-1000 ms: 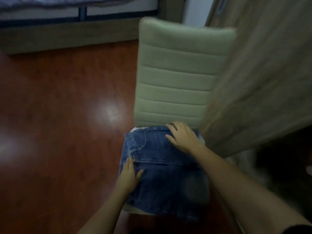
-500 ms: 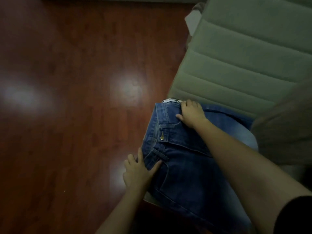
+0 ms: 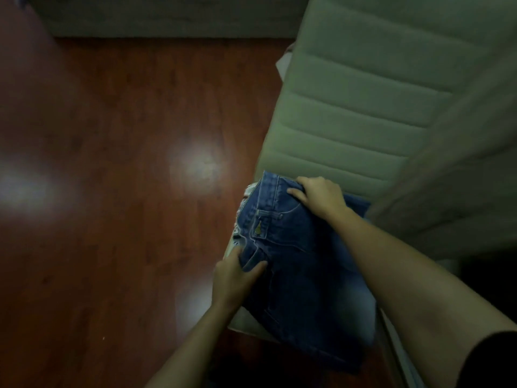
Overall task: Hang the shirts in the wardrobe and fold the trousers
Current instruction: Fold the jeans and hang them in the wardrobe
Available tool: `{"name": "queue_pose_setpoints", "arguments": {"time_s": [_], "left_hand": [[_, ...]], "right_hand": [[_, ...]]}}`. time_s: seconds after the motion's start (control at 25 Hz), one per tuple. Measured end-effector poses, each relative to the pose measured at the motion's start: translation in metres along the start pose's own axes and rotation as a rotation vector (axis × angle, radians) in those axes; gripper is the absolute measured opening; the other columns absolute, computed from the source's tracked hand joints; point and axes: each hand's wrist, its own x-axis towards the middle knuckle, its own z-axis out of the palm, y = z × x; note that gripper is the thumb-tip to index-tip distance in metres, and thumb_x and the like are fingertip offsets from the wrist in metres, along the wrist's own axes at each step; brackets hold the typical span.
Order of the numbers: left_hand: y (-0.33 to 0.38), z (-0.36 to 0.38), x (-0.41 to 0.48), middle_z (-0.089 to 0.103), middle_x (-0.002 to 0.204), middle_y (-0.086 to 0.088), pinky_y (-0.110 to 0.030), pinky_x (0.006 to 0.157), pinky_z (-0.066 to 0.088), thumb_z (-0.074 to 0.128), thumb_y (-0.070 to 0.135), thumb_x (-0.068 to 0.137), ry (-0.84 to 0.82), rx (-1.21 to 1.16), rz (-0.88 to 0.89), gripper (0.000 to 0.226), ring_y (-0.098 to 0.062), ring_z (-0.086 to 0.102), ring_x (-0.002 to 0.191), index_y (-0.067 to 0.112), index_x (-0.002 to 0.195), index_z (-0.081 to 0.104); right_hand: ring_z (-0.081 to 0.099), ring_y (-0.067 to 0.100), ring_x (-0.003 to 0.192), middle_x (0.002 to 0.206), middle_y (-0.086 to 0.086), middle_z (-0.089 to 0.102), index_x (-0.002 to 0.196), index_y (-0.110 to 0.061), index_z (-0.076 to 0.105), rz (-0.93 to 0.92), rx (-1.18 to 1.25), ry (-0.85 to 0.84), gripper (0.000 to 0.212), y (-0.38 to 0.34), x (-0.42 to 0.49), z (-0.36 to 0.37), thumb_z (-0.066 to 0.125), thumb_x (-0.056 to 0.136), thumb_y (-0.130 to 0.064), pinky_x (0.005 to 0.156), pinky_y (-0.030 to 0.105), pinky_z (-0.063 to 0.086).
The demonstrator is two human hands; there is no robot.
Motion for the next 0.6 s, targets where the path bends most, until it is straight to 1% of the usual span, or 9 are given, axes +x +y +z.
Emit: {"name": "queue_pose_setpoints", "arguments": {"time_s": [0.04, 0.16, 0.2, 0.28, 0.36, 0.44, 0.48, 0.52, 0.6], "left_hand": [[0.031, -0.005, -0.008, 0.058, 0.066, 0.003, -0.028, 0.051, 0.036, 0.074, 0.042, 0.073, -0.026, 0.015, 0.064, 0.038, -0.016, 0.054, 0.062, 0.013, 0.079, 0.051], [0.127, -0.022, -0.032, 0.051, 0.068, 0.011, -0.022, 0.05, 0.032, 0.071, 0.04, 0.077, -0.144, 0.01, 0.215, 0.031, -0.012, 0.05, 0.066, 0.017, 0.083, 0.051], [0.161, -0.027, -0.041, 0.053, 0.072, 0.012, -0.022, 0.052, 0.034, 0.071, 0.041, 0.077, -0.211, 0.002, 0.255, 0.031, -0.012, 0.052, 0.07, 0.019, 0.088, 0.052], [0.223, -0.034, -0.062, 0.061, 0.087, 0.009, -0.028, 0.064, 0.044, 0.071, 0.046, 0.075, -0.354, -0.039, 0.335, 0.039, -0.013, 0.058, 0.082, 0.019, 0.098, 0.055], [0.285, -0.05, -0.081, 0.061, 0.103, 0.009, -0.028, 0.074, 0.046, 0.074, 0.058, 0.066, -0.522, 0.029, 0.456, 0.061, -0.012, 0.059, 0.095, 0.018, 0.109, 0.054], [0.348, -0.068, -0.09, 0.058, 0.116, 0.008, -0.023, 0.078, 0.041, 0.069, 0.08, 0.043, -0.629, 0.177, 0.628, 0.103, -0.011, 0.055, 0.103, 0.017, 0.122, 0.05], [0.376, -0.078, -0.095, 0.057, 0.12, 0.005, -0.022, 0.082, 0.041, 0.069, 0.081, 0.037, -0.672, 0.261, 0.705, 0.114, -0.013, 0.055, 0.108, 0.015, 0.127, 0.048], [0.412, -0.088, -0.102, 0.056, 0.124, 0.003, -0.023, 0.086, 0.042, 0.075, 0.073, 0.042, -0.707, 0.324, 0.79, 0.109, -0.015, 0.055, 0.112, 0.014, 0.129, 0.046], [0.483, -0.112, -0.114, 0.052, 0.13, 0.002, -0.022, 0.093, 0.042, 0.083, 0.04, 0.063, -0.722, 0.36, 0.923, 0.083, -0.017, 0.053, 0.117, 0.014, 0.131, 0.043]], "right_hand": [[0.062, 0.035, 0.094, 0.101, 0.016, 0.067, 0.107, -0.016, 0.058, 0.047, 0.014, 0.014, 0.041, 0.012, -0.014, -0.028, 0.042, 0.093, -0.051, 0.063, 0.035, 0.043], [0.062, 0.037, 0.094, 0.103, 0.018, 0.067, 0.111, -0.016, 0.057, 0.193, 0.047, 0.08, 0.039, 0.061, -0.064, -0.12, 0.041, 0.094, -0.047, 0.067, 0.036, 0.045], [0.062, 0.037, 0.093, 0.102, 0.018, 0.066, 0.11, -0.015, 0.056, 0.254, 0.049, 0.114, 0.038, 0.082, -0.087, -0.156, 0.042, 0.095, -0.047, 0.067, 0.036, 0.045], [0.062, 0.037, 0.089, 0.099, 0.019, 0.066, 0.107, -0.014, 0.055, 0.377, 0.053, 0.192, 0.037, 0.121, -0.138, -0.224, 0.042, 0.095, -0.046, 0.067, 0.037, 0.046], [0.063, 0.036, 0.088, 0.096, 0.018, 0.067, 0.101, -0.014, 0.054, 0.493, 0.08, 0.305, 0.035, 0.153, -0.197, -0.284, 0.043, 0.094, -0.046, 0.067, 0.037, 0.047], [0.063, 0.034, 0.086, 0.093, 0.015, 0.068, 0.096, -0.016, 0.057, 0.583, 0.175, 0.455, 0.031, 0.175, -0.256, -0.341, 0.046, 0.093, -0.044, 0.068, 0.036, 0.046], [0.063, 0.032, 0.086, 0.092, 0.012, 0.069, 0.096, -0.018, 0.06, 0.6, 0.226, 0.54, 0.029, 0.182, -0.28, -0.364, 0.047, 0.093, -0.043, 0.067, 0.034, 0.046], [0.064, 0.029, 0.084, 0.09, 0.009, 0.069, 0.096, -0.019, 0.062, 0.615, 0.272, 0.634, 0.026, 0.193, -0.306, -0.39, 0.049, 0.093, -0.042, 0.066, 0.033, 0.045], [0.064, 0.025, 0.078, 0.08, 0.003, 0.068, 0.09, -0.021, 0.064, 0.622, 0.352, 0.847, 0.021, 0.204, -0.351, -0.44, 0.051, 0.093, -0.038, 0.064, 0.031, 0.042]]}}
